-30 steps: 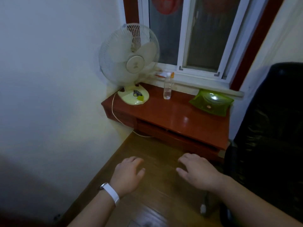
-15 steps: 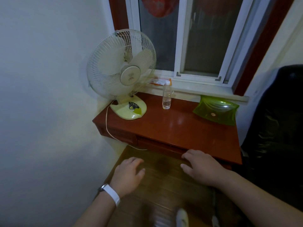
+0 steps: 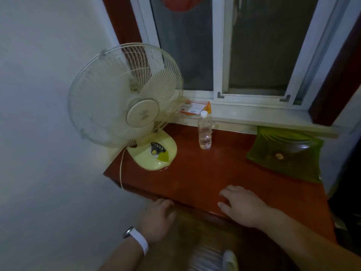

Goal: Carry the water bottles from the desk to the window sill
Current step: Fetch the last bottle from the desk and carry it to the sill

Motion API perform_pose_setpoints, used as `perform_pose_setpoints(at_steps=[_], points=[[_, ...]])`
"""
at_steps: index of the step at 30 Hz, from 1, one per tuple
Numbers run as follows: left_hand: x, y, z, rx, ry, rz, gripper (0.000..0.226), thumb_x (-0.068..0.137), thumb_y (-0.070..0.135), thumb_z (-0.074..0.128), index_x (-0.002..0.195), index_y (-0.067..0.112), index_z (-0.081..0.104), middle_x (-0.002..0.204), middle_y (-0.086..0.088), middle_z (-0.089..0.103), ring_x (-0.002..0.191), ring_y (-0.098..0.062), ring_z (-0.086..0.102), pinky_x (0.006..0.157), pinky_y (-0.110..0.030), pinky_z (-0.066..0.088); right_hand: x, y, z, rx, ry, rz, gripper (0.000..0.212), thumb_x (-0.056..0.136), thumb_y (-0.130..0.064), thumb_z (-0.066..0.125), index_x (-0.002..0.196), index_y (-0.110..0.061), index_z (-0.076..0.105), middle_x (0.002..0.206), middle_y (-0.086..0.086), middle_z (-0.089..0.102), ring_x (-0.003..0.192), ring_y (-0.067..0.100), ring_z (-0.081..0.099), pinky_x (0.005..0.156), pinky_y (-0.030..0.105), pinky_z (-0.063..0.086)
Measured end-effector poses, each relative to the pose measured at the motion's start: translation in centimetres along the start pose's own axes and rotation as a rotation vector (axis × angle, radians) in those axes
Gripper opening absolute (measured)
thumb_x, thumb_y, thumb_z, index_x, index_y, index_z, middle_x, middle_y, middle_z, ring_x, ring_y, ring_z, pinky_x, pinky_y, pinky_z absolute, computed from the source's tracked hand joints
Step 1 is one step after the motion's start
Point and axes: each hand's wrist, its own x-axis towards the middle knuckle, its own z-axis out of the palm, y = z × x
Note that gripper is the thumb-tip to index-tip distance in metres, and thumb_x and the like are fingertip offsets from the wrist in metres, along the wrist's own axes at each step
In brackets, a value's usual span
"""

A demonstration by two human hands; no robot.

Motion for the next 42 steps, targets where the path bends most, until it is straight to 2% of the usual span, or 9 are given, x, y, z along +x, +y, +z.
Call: perform_pose_setpoints(at_steps=[5, 9, 15, 19, 24, 29, 35, 38, 42], points=[[8.0, 4.1, -1.5, 0.077, 0.005, 0.016, 0.048, 0.09, 0.052, 0.042, 0.133, 0.036, 0.053, 0.136, 0.009, 0.055, 0.124, -0.018, 0.05, 0.102, -0.038, 0.042, 5.4, 4.4, -3.8, 0.003, 0.065, -0.003, 0.047, 0.096, -0.052, 0.039, 0.133, -0.025, 0.051, 0.13, -0.005, 0.053, 0.121, 0.017, 0.048, 0.101, 0.037, 0.04], [12.1, 6.5, -2.2, 0.095, 0.047, 0.064, 0.046, 0.088, 0.052, 0.043, 0.129, 0.035, 0.057, 0.13, 0.011, 0.058, 0.119, -0.017, 0.054, 0.099, -0.035, 0.043, 8.2, 6.6, -5.1, -0.018, 0.05, 0.025, 0.047, 0.095, -0.053, 0.041, 0.129, -0.024, 0.054, 0.129, -0.003, 0.053, 0.119, 0.019, 0.05, 0.099, 0.037, 0.042], [17.4, 7.5, -3.0, 0.096, 0.028, 0.067, 0.064, 0.078, 0.063, 0.029, 0.125, 0.033, 0.059, 0.127, 0.011, 0.059, 0.12, -0.016, 0.055, 0.099, -0.035, 0.044, 11.2, 9.0, -5.7, 0.013, 0.041, 0.053, 0.047, 0.095, -0.053, 0.042, 0.131, -0.024, 0.052, 0.131, -0.002, 0.051, 0.121, 0.019, 0.05, 0.104, 0.036, 0.04], [20.8, 6.8, -2.4, 0.081, -0.018, 0.053, 0.041, 0.09, 0.049, 0.049, 0.125, 0.032, 0.06, 0.129, 0.009, 0.06, 0.12, -0.016, 0.055, 0.099, -0.034, 0.044, 13.1, 9.9, -5.2, 0.042, 0.016, 0.099, 0.048, 0.095, -0.054, 0.043, 0.132, -0.025, 0.052, 0.132, -0.001, 0.053, 0.123, 0.02, 0.051, 0.105, 0.034, 0.04], [25.0, 6.4, -1.6, -0.01, -0.093, 0.045, 0.037, 0.092, 0.045, 0.053, 0.124, 0.03, 0.062, 0.126, 0.007, 0.061, 0.117, -0.016, 0.056, 0.098, -0.031, 0.044, 15.8, 10.4, -5.2, 0.105, -0.015, 0.18, 0.047, 0.096, -0.051, 0.045, 0.134, -0.024, 0.051, 0.134, 0.002, 0.052, 0.125, 0.023, 0.05, 0.106, 0.031, 0.038], [29.4, 5.5, -1.6, -0.217, -0.161, -0.022, 0.028, 0.093, 0.034, 0.059, 0.12, 0.025, 0.065, 0.12, 0.004, 0.064, 0.107, -0.014, 0.061, 0.092, -0.024, 0.045, 19.2, 9.7, -5.5, 0.224, -0.073, 0.233, 0.046, 0.097, -0.047, 0.048, 0.134, -0.02, 0.052, 0.135, 0.003, 0.054, 0.127, 0.02, 0.049, 0.107, 0.029, 0.036], [33.8, 5.0, -1.5, -0.573, -0.183, -0.161, 0.021, 0.092, 0.027, 0.063, 0.112, 0.027, 0.058, 0.106, 0.004, 0.067, 0.092, -0.013, 0.065, 0.09, -0.032, 0.05, 24.6, 9.1, -6.1, 0.455, -0.106, 0.358, 0.055, 0.093, -0.043, 0.054, 0.143, -0.021, 0.042, 0.141, 0.003, 0.052, 0.125, 0.018, 0.052, 0.105, 0.032, 0.041], [35.7, 5.2, -1.6, -0.76, -0.212, -0.234, 0.039, 0.088, 0.024, 0.069, 0.122, 0.027, 0.05, 0.109, 0.007, 0.059, 0.1, -0.014, 0.062, 0.093, -0.032, 0.05, 27.1, 9.1, -5.7, 0.572, -0.086, 0.435, 0.055, 0.09, -0.04, 0.058, 0.139, -0.023, 0.042, 0.129, -0.001, 0.057, 0.111, 0.015, 0.059, 0.093, 0.033, 0.05], [37.2, 5.3, -1.6, -0.864, -0.252, -0.189, 0.065, 0.08, 0.025, 0.079, 0.133, 0.027, 0.044, 0.126, 0.002, 0.056, 0.116, -0.015, 0.056, 0.099, -0.036, 0.051, 29.5, 9.2, -5.3, 0.684, -0.044, 0.49, 0.052, 0.082, -0.04, 0.064, 0.128, -0.025, 0.046, 0.116, -0.003, 0.062, 0.097, 0.014, 0.064, 0.076, 0.031, 0.052]])
